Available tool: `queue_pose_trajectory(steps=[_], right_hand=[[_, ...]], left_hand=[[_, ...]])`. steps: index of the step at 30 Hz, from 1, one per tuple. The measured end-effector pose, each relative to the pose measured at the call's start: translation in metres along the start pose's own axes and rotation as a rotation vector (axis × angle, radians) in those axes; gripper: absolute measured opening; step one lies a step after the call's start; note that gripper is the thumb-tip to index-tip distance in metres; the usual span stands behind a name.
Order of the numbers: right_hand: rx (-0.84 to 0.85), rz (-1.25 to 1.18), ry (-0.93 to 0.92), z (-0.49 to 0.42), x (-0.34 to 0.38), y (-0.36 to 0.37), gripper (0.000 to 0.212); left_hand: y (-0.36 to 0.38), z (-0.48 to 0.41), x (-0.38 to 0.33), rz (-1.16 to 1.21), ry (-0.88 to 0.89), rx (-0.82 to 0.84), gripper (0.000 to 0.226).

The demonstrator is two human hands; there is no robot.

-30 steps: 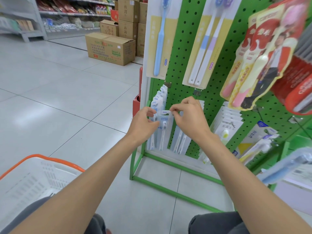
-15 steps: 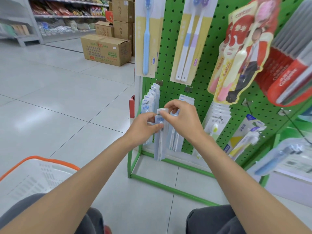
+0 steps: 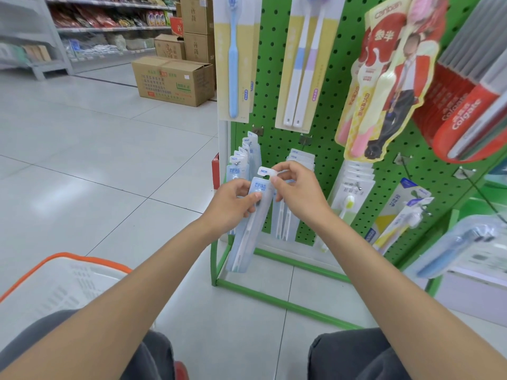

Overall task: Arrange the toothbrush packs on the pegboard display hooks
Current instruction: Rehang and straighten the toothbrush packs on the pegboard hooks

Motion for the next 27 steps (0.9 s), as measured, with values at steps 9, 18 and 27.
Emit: queue_pose_trajectory(steps=[9, 18, 27], right_hand=[[0.258, 0.058, 0.067, 0.011, -0.009, 0.013, 0.025], [0.697, 0.165, 0.116, 0.042, -0.028, 0.045, 0.027], [0.669, 0.349, 0.005, 0.047, -0.03, 0.052, 0.01]], left_hand=[[-0.011, -0.005, -0.012, 0.288, -0.032, -0.142, 0.01], [-0.034, -0.011, -0.015, 0.356, -0.027, -0.31, 0.014], [-0.04, -0.012, -0.019, 0.241, 0.025, -0.36, 0.024]])
Point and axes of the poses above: each hand's wrist, its own z-axis away from the middle knuckle, its own y-axis out of the palm, x = y × z, the point moved 4 cm from there along -z, towards the middle knuckle, and after that the axes turned 11 degrees about z, right-handed, at the moved point
